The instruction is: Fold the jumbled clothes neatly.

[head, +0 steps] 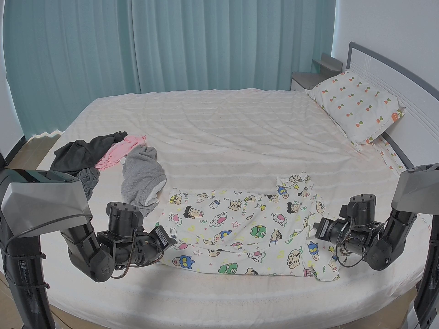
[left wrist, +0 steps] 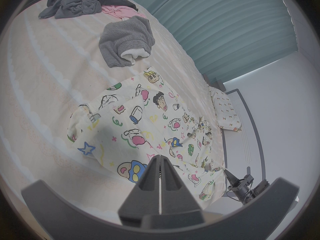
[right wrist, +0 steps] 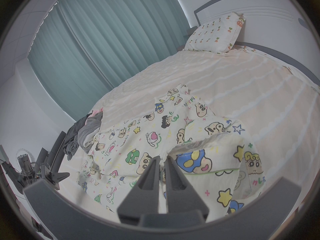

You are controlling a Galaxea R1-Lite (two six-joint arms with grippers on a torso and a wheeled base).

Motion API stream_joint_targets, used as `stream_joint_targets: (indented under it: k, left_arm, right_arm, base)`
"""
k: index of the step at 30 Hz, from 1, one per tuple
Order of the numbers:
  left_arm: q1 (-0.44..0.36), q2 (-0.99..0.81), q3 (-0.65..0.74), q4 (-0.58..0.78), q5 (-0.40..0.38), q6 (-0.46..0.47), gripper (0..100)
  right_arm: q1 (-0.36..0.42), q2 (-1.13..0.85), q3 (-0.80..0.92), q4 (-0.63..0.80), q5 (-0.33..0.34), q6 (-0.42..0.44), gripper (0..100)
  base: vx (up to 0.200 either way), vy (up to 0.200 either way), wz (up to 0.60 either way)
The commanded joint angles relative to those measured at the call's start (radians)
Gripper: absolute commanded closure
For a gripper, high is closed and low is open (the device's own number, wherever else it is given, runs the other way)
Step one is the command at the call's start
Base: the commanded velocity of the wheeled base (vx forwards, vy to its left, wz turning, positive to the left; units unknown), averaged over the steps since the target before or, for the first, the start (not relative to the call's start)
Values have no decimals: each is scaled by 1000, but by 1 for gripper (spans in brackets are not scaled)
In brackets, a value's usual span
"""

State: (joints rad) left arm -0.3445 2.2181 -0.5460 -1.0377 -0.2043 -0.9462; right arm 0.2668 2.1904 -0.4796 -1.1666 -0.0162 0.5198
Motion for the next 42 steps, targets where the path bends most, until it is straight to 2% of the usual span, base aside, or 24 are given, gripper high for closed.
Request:
stream_joint_targets:
  k: [1, 5, 8, 12, 15, 19, 30, 31, 34, 39, 40, 42]
  left_arm:
    - [-5, 12, -3, -4, 11, 3, 100]
    - [-24, 51, -3, -65, 71, 3, 100]
    - [-24, 57, -2, -116, 77, -3, 100]
    - [-8, 60, -12, -119, 82, -3, 100]
    - [2, 58, -12, -113, 82, 1, 100]
    - [32, 66, -34, -68, 74, 127, 100]
    - [74, 91, -140, 33, 71, 138, 100]
    - [74, 94, -157, 61, 71, 141, 0]
    - [87, 100, -207, 113, 60, 181, 0]
    - [128, 114, -264, 219, -21, 376, 0]
    - [139, 115, -282, 255, -55, 446, 0]
    - [151, 117, -307, 295, -76, 506, 0]
  right_arm:
    - [-6, -21, -44, 28, 1, -17, 100]
    - [-8, -14, -76, 56, 2, -95, 100]
    - [-8, -12, -108, 94, 4, -103, 100]
    - [-8, -11, -114, 122, 9, -106, 100]
    - [-8, -6, -109, 122, 9, -118, 100]
    - [-9, 2, -103, 122, 7, -130, 100]
    - [-8, 28, -99, 116, 2, -130, 100]
    - [-8, 31, -100, 114, 2, -130, 100]
    - [-8, 29, -99, 114, 2, -129, 100]
    - [-1, 26, -80, 105, 1, -130, 100]
    - [-1, 25, -79, 97, 2, -130, 100]
    - [-1, 25, -79, 94, 2, -130, 100]
  base:
    - [0, 0, 0]
    - [0, 0, 0]
    - [0, 0, 0]
    - [0, 0, 0]
    - [0, 0, 0]
    - [0, 0, 0]
    - [0, 0, 0]
    - [0, 0, 0]
    - [0, 0, 0]
    - [0, 0, 0]
    - [0, 0, 0]
    - [0, 0, 0]
